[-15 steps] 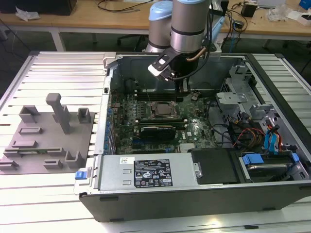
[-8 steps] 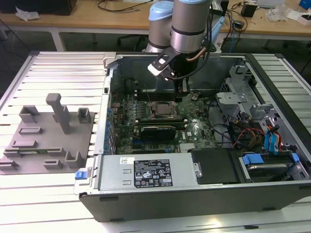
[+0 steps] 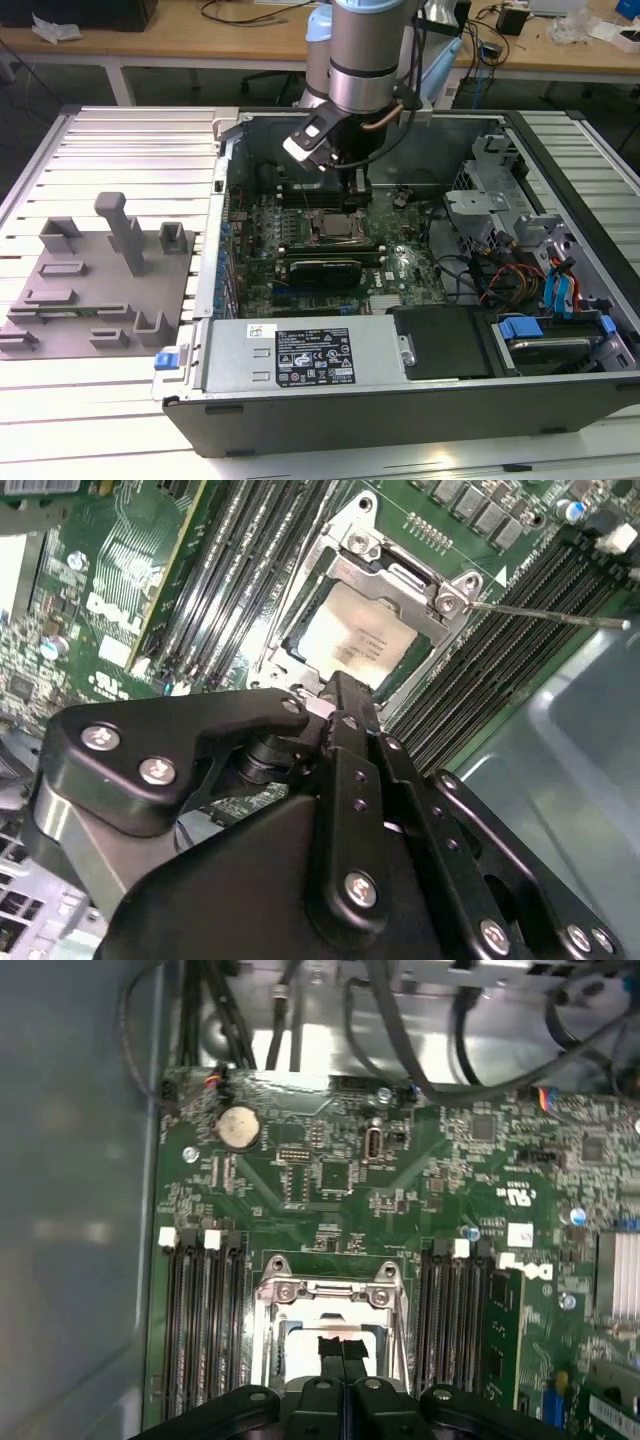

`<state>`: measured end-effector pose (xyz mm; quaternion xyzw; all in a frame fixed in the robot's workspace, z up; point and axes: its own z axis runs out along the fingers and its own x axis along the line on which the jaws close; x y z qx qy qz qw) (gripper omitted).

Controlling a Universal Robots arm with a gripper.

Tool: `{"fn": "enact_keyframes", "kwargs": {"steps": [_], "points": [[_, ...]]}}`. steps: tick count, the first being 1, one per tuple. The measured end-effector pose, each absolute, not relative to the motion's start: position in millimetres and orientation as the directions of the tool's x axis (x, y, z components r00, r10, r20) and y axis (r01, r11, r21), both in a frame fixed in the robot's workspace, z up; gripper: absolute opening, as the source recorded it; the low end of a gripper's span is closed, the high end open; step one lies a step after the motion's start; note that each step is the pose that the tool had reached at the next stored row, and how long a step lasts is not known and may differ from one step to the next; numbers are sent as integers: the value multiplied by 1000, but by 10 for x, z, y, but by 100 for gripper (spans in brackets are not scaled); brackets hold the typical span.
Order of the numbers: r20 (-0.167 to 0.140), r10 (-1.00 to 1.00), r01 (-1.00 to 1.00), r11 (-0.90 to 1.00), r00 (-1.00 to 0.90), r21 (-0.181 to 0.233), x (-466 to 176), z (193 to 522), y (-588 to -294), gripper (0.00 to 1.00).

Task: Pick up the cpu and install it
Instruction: 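Close the cpu cover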

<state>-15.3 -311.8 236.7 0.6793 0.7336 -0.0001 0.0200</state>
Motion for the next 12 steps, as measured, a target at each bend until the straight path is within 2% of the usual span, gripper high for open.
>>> {"fn": "enact_keyframes", "kwargs": {"steps": [12], "points": [[-30, 938, 938, 347, -346, 27, -153, 2359, -3118, 11]]}}
